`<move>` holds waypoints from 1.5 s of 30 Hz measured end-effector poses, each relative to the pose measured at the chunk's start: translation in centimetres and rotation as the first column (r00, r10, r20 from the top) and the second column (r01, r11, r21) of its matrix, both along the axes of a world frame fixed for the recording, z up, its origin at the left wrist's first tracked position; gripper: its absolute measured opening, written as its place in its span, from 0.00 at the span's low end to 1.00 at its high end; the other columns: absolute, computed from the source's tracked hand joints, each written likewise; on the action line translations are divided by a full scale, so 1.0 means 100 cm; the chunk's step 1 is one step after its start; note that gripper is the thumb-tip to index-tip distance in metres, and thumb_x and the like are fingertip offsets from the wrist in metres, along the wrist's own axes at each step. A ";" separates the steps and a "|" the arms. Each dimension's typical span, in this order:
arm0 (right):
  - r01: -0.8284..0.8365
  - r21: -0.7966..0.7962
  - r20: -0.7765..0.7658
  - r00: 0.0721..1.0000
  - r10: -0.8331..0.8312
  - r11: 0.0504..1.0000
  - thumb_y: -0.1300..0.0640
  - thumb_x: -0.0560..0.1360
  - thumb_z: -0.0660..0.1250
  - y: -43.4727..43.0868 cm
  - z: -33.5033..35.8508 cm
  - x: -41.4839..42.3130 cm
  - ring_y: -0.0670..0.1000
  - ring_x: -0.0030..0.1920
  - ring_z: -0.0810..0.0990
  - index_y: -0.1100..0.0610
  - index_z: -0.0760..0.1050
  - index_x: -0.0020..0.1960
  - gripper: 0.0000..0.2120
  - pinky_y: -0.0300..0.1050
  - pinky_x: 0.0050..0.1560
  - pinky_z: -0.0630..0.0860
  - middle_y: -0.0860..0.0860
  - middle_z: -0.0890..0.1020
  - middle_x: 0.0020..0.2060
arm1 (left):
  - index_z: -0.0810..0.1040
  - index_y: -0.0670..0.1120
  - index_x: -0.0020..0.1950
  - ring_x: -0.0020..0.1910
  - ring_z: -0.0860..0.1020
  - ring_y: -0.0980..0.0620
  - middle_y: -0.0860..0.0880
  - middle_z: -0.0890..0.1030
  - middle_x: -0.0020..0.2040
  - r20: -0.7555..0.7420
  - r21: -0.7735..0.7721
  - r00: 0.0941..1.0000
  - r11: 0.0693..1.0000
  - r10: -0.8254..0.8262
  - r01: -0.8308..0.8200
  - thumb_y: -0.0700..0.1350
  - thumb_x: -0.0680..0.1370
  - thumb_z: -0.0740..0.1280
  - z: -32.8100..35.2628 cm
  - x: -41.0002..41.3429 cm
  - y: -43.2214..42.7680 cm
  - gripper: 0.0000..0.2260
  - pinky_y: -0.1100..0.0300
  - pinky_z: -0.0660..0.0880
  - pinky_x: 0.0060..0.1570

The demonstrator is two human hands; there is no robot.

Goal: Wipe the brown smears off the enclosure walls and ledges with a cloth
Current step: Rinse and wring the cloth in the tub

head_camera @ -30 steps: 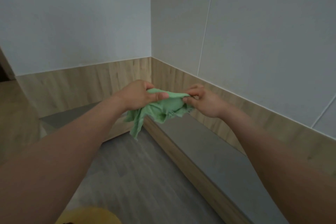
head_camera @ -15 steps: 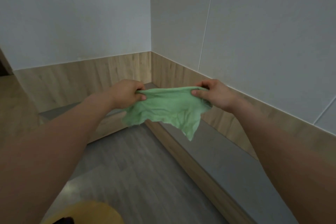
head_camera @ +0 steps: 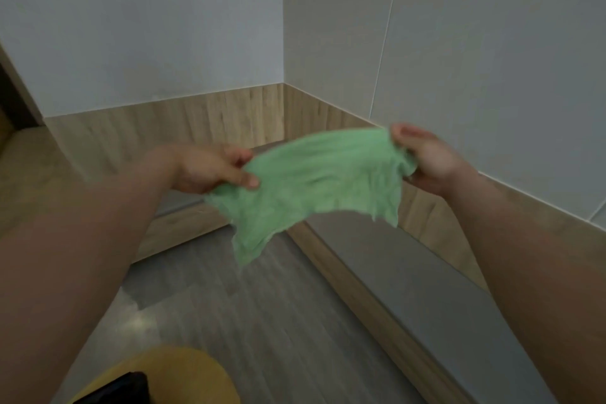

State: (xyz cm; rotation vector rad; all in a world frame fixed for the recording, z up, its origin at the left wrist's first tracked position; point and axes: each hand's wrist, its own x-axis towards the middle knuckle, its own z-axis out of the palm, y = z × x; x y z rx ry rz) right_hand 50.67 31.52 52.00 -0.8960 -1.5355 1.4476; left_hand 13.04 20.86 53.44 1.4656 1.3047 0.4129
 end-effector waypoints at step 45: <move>-0.049 -0.224 0.106 0.992 0.074 0.973 0.46 0.80 0.66 -0.026 -0.061 -0.089 0.53 0.48 0.79 0.52 0.81 0.55 0.11 0.48 0.49 0.77 0.51 0.82 0.48 | 0.78 0.39 0.60 0.46 0.82 0.47 0.41 0.82 0.50 0.627 -0.035 0.656 0.856 0.420 -0.515 0.36 0.79 0.55 -0.054 0.066 0.010 0.15 0.57 0.80 0.46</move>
